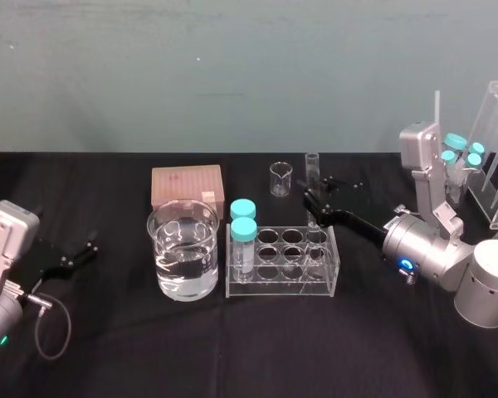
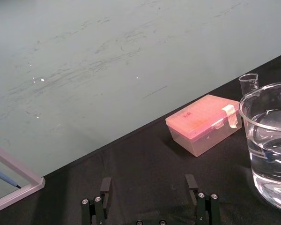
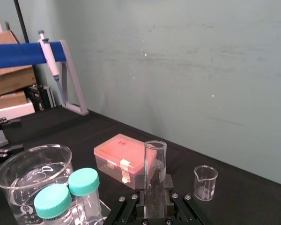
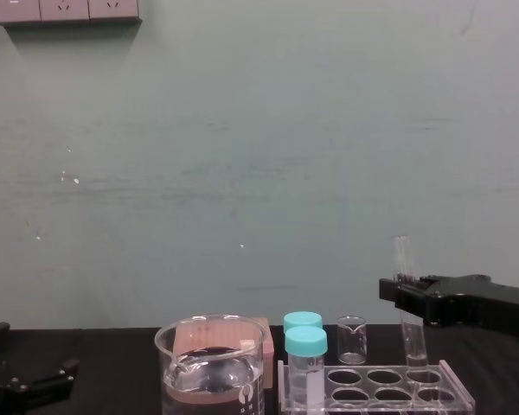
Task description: Hold the test tube with one hand and immerse one end into the beaker, then return it to the test tube rack.
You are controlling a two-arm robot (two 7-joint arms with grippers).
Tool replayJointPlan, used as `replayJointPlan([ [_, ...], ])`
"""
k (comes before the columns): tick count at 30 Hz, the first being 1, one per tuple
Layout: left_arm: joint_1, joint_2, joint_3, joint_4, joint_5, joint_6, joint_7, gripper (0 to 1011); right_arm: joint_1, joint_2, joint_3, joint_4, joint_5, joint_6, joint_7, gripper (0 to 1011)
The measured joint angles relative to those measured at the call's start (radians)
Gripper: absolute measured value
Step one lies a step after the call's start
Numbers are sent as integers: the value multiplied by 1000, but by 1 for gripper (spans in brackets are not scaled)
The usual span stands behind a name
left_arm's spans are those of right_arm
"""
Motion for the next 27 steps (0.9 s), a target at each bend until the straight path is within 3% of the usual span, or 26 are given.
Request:
replayJointPlan([
  [15, 0, 0, 0, 0, 0, 0, 0, 1000, -37, -4, 49, -23, 14, -74, 15, 226],
  [27, 0, 0, 0, 0, 0, 0, 0, 1000, -45, -9, 96, -86, 59, -112, 30, 226],
])
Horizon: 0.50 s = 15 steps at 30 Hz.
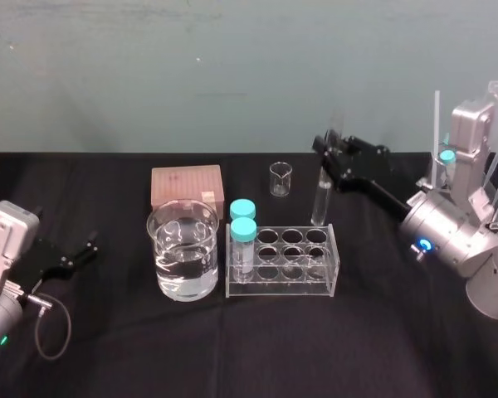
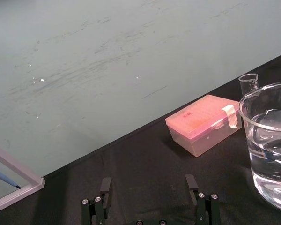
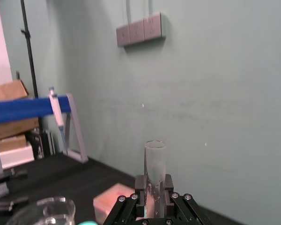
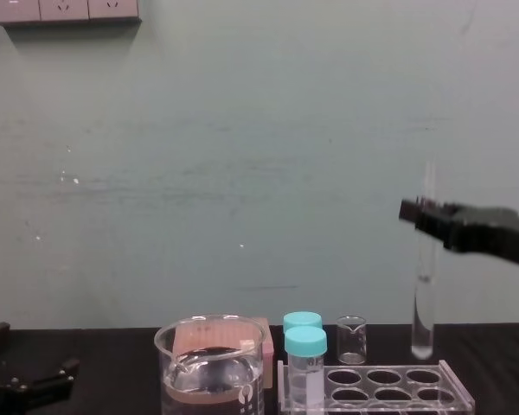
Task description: Hold the test tube with one hand and immerse one end into the beaker, then return it to the test tube rack.
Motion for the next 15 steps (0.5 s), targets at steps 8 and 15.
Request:
replayJointPlan([
  [8, 0, 0, 0, 0, 0, 0, 0, 1000, 2, 17, 30, -68, 13, -19, -2, 226],
  [15, 0, 0, 0, 0, 0, 0, 0, 1000, 3, 35, 51, -118, 10, -22, -23, 226],
])
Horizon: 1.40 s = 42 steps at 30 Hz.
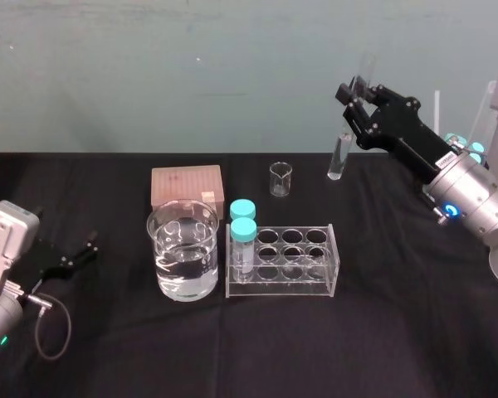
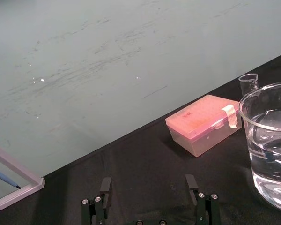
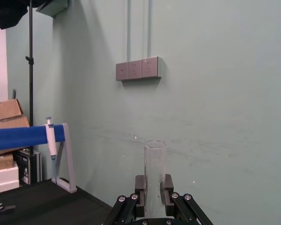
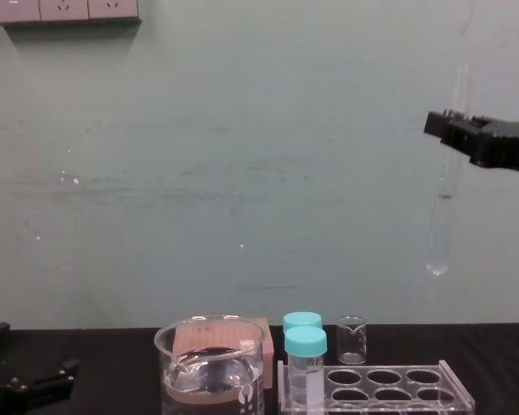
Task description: Hold the test tube with one hand and immerse one end into the beaker, then return it to the test tube rack.
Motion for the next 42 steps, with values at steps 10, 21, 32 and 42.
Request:
replayJointPlan([
  [10, 0, 0, 0, 0, 0, 0, 0, 1000, -10, 4, 8, -27, -5, 13, -22, 226],
  [21, 0, 0, 0, 0, 0, 0, 0, 1000, -20, 5, 8, -37, -10, 25, -29, 226],
  [32, 0, 0, 0, 0, 0, 0, 0, 1000, -18, 2, 2, -33, -12, 28, -29, 226],
  [42, 0, 0, 0, 0, 0, 0, 0, 1000, -14, -1, -3, -22, -12, 32, -24, 226],
])
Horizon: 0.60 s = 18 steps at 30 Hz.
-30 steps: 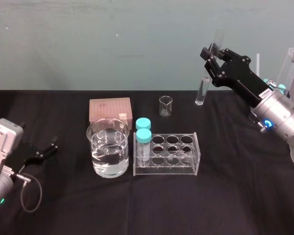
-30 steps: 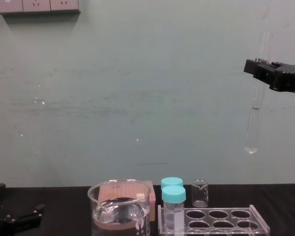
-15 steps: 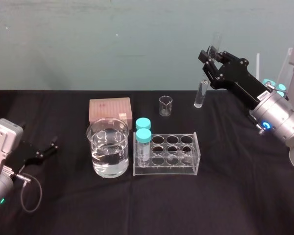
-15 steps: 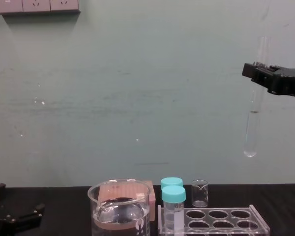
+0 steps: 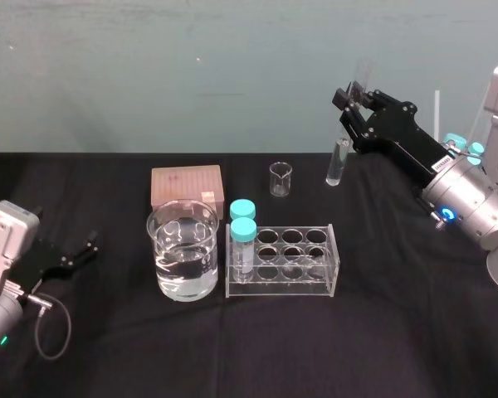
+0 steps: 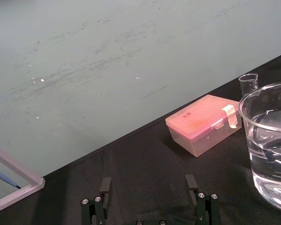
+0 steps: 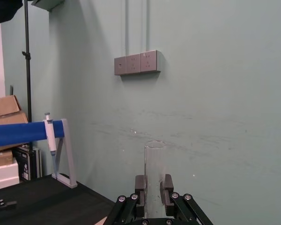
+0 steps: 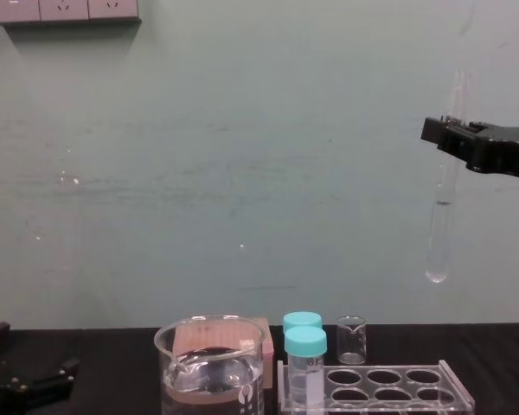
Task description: Hold the test tube with one hand and immerse one end into the beaker, then return it to the test tube rack.
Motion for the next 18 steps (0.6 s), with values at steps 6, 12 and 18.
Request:
replayJointPlan([
  [6, 0, 0, 0, 0, 0, 0, 0, 1000, 4, -1, -3, 6, 2, 1, 3, 226],
  [12, 0, 0, 0, 0, 0, 0, 0, 1000, 8, -1, -5, 12, 4, 0, 8, 226],
  [18, 0, 0, 0, 0, 0, 0, 0, 1000, 9, -1, -8, 15, 7, 1, 10, 226],
])
